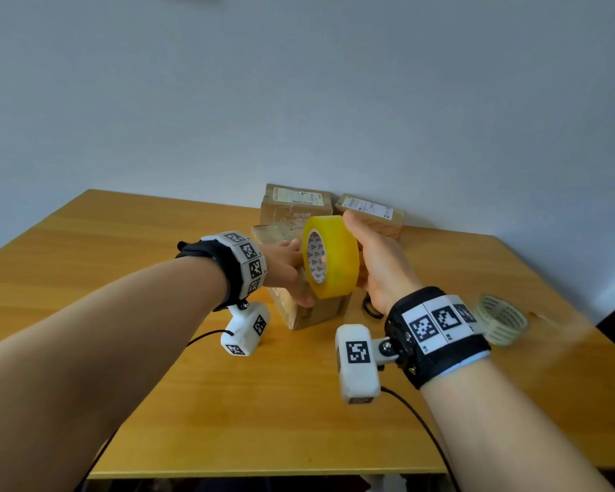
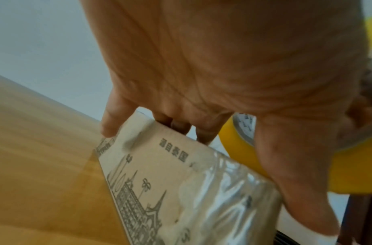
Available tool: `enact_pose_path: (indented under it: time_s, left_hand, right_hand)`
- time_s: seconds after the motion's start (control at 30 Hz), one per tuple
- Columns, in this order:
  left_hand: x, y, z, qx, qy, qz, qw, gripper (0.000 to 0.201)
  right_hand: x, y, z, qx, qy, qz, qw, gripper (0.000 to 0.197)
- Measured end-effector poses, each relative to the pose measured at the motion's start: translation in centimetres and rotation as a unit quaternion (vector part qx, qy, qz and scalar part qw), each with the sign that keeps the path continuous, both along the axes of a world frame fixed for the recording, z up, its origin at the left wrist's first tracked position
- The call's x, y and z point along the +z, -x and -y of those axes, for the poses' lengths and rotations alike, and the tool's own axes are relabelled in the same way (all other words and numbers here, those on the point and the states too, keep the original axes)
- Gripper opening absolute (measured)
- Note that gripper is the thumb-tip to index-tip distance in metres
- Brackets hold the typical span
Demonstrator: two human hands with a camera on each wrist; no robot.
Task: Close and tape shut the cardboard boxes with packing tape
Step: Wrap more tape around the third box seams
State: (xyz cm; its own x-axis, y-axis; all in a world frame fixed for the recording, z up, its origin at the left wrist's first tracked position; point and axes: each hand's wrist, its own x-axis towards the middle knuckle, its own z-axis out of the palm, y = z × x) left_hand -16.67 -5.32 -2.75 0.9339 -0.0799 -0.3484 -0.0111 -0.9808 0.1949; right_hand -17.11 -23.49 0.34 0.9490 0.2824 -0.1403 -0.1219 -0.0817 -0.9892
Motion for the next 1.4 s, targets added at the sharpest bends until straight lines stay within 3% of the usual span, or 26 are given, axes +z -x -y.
enact_pose_path:
  time_s: [0.2, 0.3, 0.43, 0.57, 0.73, 0.8, 0.9, 0.97, 1.17, 1.27, 1.3, 1.33, 1.4]
  left_hand:
    - [-0.1, -0.5, -0.1, 0.068, -0.042, 0.005, 0.997, 0.096]
    - [0.5, 0.2, 0.6, 0.070, -0.053, -0.006, 0.996, 0.090]
    - [0.2, 0.5, 1.0, 0.107, -0.050, -0.004, 0.993, 0.093]
    - [1.6, 1.6, 1.1, 0.089, -0.071, -0.004, 0.993, 0.082]
    - [4.0, -0.3, -2.1, 0.069, -0.152, -0.018, 0.986, 0.040]
    - [4.2, -1.0, -3.7, 0.095, -0.188, 0.033, 0.977, 0.044]
    - [3.0, -1.5, -5.3, 0.099, -0.106, 0.105, 0.984, 0.052]
    - [1.7, -1.8, -5.4, 0.080, -0.048, 0.075, 0.993, 0.065]
    - [-0.3, -2.8, -3.5, 0.075, -0.167, 0.041, 0.982, 0.052]
    - [-3.5, -7.2, -6.6, 0.064, -0.215, -0.042, 0.974, 0.067]
    - [-7.2, -12.3, -9.7, 0.082, -0.218, -0.061, 0.971, 0.071]
    - [-9.9, -16.3, -11.8, 0.089, -0.190, -0.074, 0.975, 0.071]
    - [-9.5, -16.8, -12.1, 0.089, -0.124, -0.081, 0.985, 0.068]
  right_hand:
    - [-0.3, -0.8, 0.1, 0.029, 0.068, 0.067, 0.995, 0.065]
    - [-0.6, -1.0, -0.4, 0.042, 0.177, 0.090, 0.979, 0.066]
    - [-1.9, -1.8, -0.7, 0.009, 0.273, 0.044, 0.961, 0.070]
    - [-3.1, -2.2, -1.4, 0.008, 0.222, -0.016, 0.975, 0.052]
    - [-3.0, -2.7, -1.7, -0.004, 0.170, -0.027, 0.985, 0.044]
    - [-3.0, -2.7, -1.9, 0.007, 0.184, -0.034, 0.982, 0.042]
    - [-3.4, -2.5, -2.1, 0.013, 0.193, -0.052, 0.980, 0.038]
    - [-3.6, -2.6, -2.2, 0.002, 0.181, -0.057, 0.982, 0.038]
    - [-3.2, -2.8, -2.9, 0.011, 0.168, -0.057, 0.984, 0.045]
    - [-3.1, -3.3, -3.4, 0.005, 0.160, -0.043, 0.986, 0.045]
    - [-3.0, -3.4, -3.5, 0.002, 0.158, -0.039, 0.987, 0.044]
    - [-3.1, -3.6, -3.5, -0.002, 0.155, -0.035, 0.987, 0.043]
    - [-3.1, -4.0, -3.6, -0.009, 0.153, -0.025, 0.988, 0.043]
